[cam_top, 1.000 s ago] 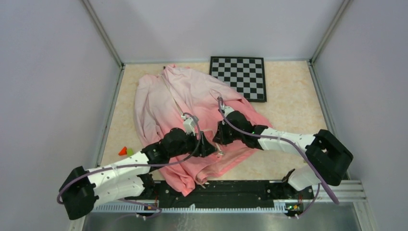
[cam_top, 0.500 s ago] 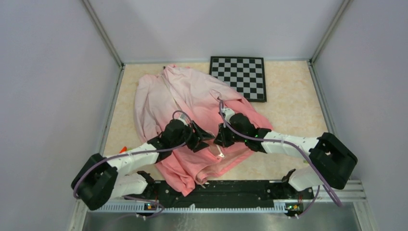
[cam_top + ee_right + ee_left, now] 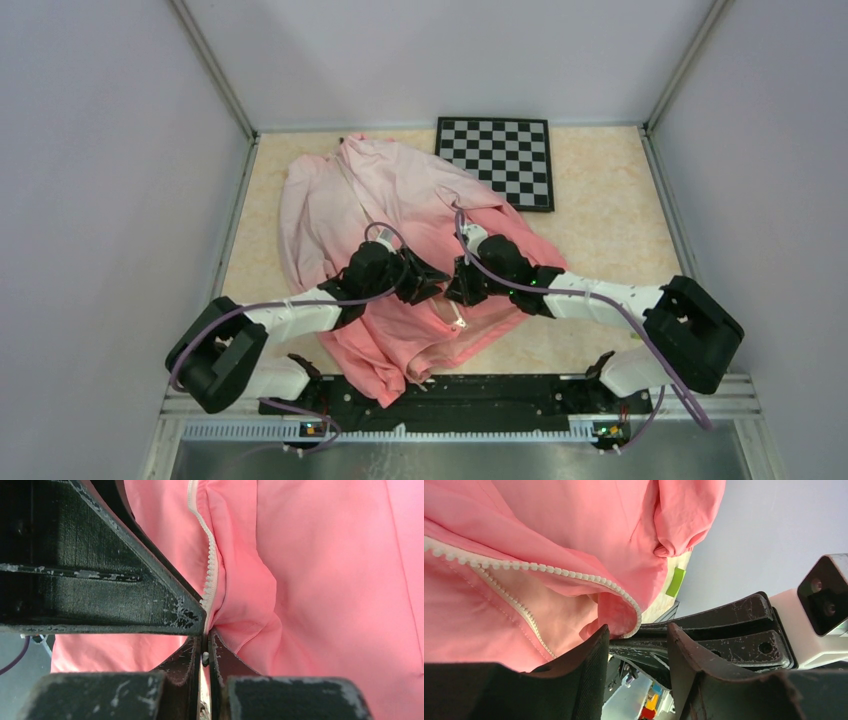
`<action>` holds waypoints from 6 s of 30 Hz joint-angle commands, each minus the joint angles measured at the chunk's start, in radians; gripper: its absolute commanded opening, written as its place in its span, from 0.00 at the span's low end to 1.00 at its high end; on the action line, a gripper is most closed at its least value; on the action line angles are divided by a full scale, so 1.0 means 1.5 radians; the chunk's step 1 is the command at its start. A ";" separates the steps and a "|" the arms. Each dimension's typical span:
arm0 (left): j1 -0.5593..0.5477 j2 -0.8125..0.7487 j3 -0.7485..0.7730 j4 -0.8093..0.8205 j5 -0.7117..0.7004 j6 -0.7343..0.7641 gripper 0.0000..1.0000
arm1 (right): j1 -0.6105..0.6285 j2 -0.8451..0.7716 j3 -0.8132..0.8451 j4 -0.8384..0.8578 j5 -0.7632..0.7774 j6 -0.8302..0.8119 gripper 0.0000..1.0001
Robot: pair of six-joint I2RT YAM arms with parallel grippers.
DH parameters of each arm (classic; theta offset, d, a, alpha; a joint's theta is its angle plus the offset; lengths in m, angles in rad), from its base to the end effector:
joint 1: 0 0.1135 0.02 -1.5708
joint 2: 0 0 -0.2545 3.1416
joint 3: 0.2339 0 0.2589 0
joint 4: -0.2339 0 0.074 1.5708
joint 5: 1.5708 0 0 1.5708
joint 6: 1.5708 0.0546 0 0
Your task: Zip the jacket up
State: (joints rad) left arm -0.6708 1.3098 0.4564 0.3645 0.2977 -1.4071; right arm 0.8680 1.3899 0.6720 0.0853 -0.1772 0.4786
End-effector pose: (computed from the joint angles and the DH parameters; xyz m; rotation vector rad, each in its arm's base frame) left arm 0.2067 -0.1844 0.1498 -0.6723 2.3530 -1.4473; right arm 0.1907 0.2400 0.1678 -0.5597 2.2901 0.9079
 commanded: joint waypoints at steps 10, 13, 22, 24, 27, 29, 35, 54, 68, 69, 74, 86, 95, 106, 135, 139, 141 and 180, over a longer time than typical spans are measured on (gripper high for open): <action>0.006 0.025 0.003 0.074 0.008 0.006 0.32 | 0.013 -0.018 0.028 0.027 0.006 0.002 0.00; 0.007 0.038 0.001 0.093 0.016 0.007 0.31 | 0.014 -0.019 0.029 0.025 0.013 0.006 0.00; 0.007 0.055 -0.018 0.154 0.013 0.015 0.00 | 0.017 -0.016 0.052 -0.040 0.032 0.054 0.13; 0.008 0.053 -0.032 0.179 0.011 0.008 0.00 | 0.016 -0.027 0.050 -0.075 0.024 0.094 0.32; 0.011 0.051 -0.048 0.206 0.015 -0.006 0.00 | 0.016 -0.058 0.020 -0.096 0.006 0.156 0.52; 0.013 0.051 -0.053 0.211 0.020 -0.010 0.00 | 0.016 -0.081 -0.004 -0.110 -0.002 0.199 0.62; 0.020 0.048 -0.058 0.224 0.031 -0.009 0.00 | 0.033 -0.173 -0.070 -0.132 0.023 0.285 0.66; 0.032 0.063 -0.092 0.300 0.057 -0.046 0.00 | 0.165 -0.242 -0.256 0.161 0.201 0.287 0.38; 0.032 0.054 -0.080 0.271 0.070 -0.044 0.00 | 0.329 -0.177 -0.315 0.314 0.470 0.265 0.37; 0.032 0.053 -0.078 0.269 0.072 -0.044 0.00 | 0.339 -0.174 -0.320 0.330 0.485 0.261 0.36; 0.033 0.050 -0.077 0.265 0.073 -0.042 0.00 | 0.356 -0.150 -0.326 0.372 0.512 0.254 0.31; 0.036 0.044 -0.089 0.269 0.073 -0.043 0.00 | 0.361 -0.130 -0.322 0.346 0.531 0.297 0.31; 0.037 0.045 -0.079 0.261 0.074 -0.042 0.00 | 0.361 -0.077 -0.327 0.433 0.513 0.279 0.25; 0.036 0.053 -0.073 0.263 0.079 -0.042 0.00 | 0.362 -0.027 -0.342 0.531 0.517 0.263 0.20; 0.056 0.007 -0.124 0.233 0.018 -0.046 0.00 | 0.428 -0.133 -0.444 0.569 0.644 0.325 0.00; 0.057 0.019 -0.117 0.250 0.036 -0.047 0.00 | 0.427 -0.141 -0.428 0.561 0.619 0.277 0.20; 0.056 0.022 -0.115 0.258 0.039 -0.047 0.00 | 0.428 -0.142 -0.433 0.573 0.617 0.269 0.34; 0.056 -0.020 -0.092 0.198 0.054 -0.033 0.00 | 0.460 0.189 -0.453 1.092 0.646 -0.029 0.17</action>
State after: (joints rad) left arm -0.5915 1.3045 0.3069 0.6315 0.3775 -1.4715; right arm 1.5440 1.6711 0.0067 1.4975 0.7395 0.4599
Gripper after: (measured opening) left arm 0.006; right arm 0.170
